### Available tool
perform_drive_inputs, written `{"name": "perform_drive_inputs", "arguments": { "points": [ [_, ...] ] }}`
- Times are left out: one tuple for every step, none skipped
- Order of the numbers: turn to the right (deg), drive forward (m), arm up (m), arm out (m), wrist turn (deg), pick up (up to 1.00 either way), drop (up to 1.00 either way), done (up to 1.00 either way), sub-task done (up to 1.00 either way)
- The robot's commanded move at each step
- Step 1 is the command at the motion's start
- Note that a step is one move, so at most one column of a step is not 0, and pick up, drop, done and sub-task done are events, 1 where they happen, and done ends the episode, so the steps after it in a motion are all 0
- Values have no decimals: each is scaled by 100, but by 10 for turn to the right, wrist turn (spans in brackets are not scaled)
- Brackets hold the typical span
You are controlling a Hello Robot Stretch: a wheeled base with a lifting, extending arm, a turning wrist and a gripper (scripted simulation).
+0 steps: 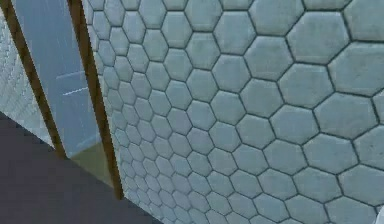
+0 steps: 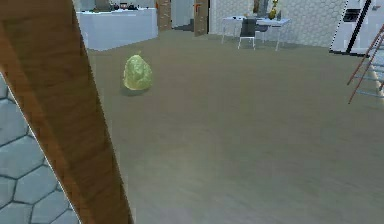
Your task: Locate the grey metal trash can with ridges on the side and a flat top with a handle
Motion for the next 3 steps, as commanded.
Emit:
{"name": "perform_drive_inputs", "arguments": {
  "points": [
    [-450, 0, 0, 0, 0, 0, 0, 0, 0],
    [-90, 0, 0, 0, 0, 0, 0, 0, 0],
    [0, 100, 0, 0, 0, 0, 0, 0, 0]
  ]
}}
